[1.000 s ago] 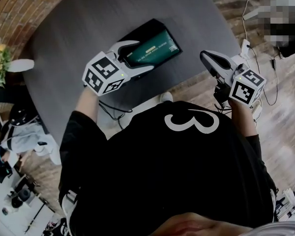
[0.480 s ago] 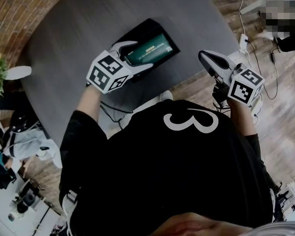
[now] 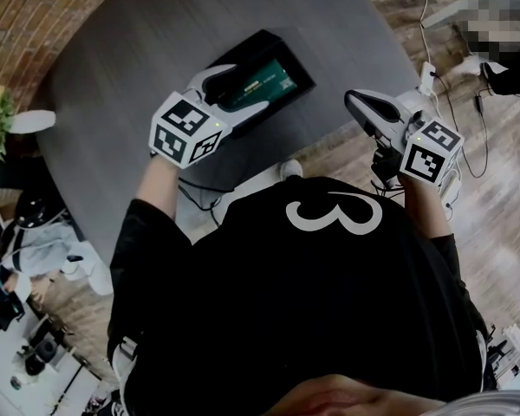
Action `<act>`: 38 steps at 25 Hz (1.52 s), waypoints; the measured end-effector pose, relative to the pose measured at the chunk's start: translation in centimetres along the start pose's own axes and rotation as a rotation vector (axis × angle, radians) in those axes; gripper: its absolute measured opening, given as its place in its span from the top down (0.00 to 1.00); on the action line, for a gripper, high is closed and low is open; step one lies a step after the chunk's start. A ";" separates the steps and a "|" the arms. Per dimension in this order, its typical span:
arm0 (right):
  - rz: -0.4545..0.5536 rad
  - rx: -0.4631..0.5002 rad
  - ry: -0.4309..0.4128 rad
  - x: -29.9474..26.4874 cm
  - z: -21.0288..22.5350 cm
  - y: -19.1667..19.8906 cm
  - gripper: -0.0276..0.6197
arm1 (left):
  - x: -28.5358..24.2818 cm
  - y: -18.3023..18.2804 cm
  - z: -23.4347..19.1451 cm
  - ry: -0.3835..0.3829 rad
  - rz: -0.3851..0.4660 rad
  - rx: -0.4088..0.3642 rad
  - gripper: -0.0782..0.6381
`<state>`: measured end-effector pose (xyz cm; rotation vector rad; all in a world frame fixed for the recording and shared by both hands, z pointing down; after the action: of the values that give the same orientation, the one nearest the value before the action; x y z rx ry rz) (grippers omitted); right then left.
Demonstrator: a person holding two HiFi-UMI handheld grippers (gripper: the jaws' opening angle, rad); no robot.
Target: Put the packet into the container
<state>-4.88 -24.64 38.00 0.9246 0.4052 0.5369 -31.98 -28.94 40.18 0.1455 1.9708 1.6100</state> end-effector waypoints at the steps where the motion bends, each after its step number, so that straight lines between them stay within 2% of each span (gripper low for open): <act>1: 0.011 0.000 -0.016 0.1 -0.3 -0.2 0.95 | 0.2 -0.3 0.5 -0.027 0.011 -0.005 0.40; 4: 0.028 0.012 -0.040 0.0 -1.0 -0.8 0.95 | 1.4 -1.5 1.6 -0.100 0.059 0.037 0.49; 10: 0.043 0.043 -0.115 -0.3 -3.0 -2.7 0.95 | 5.2 -4.4 4.3 -0.161 0.274 0.289 0.76; 14: 0.022 0.085 -0.195 -0.1 -4.9 -3.4 0.95 | 7.3 -6.0 7.8 -0.192 0.388 0.386 0.89; 19: -0.017 0.120 -0.268 0.5 -7.5 -3.7 0.95 | 8.2 -7.7 12.2 -0.256 0.433 0.378 0.88; 25: -0.016 0.154 -0.319 2.1 -9.0 -4.1 0.95 | 7.3 -7.9 16.3 -0.336 0.433 0.293 0.87; 31: 0.012 0.147 -0.313 3.5 -9.2 -3.3 0.95 | 7.2 -7.0 18.2 -0.415 0.457 0.340 0.87; 38: 0.032 0.149 -0.310 4.7 -9.0 -2.7 0.95 | 6.7 -6.8 19.0 -0.432 0.455 0.354 0.87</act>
<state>-5.36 -17.45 30.41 1.1400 0.1513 0.3875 -26.17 -11.45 29.57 1.0531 1.9324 1.3118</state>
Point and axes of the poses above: the fingertips, and each gripper's own axes: x backward along the fingers, z to its right, y out of its underside, the point moved 8 cm from there along x, backward along the fingers, and after that the axes turned 11 degrees about z, right-handed, at the moved point
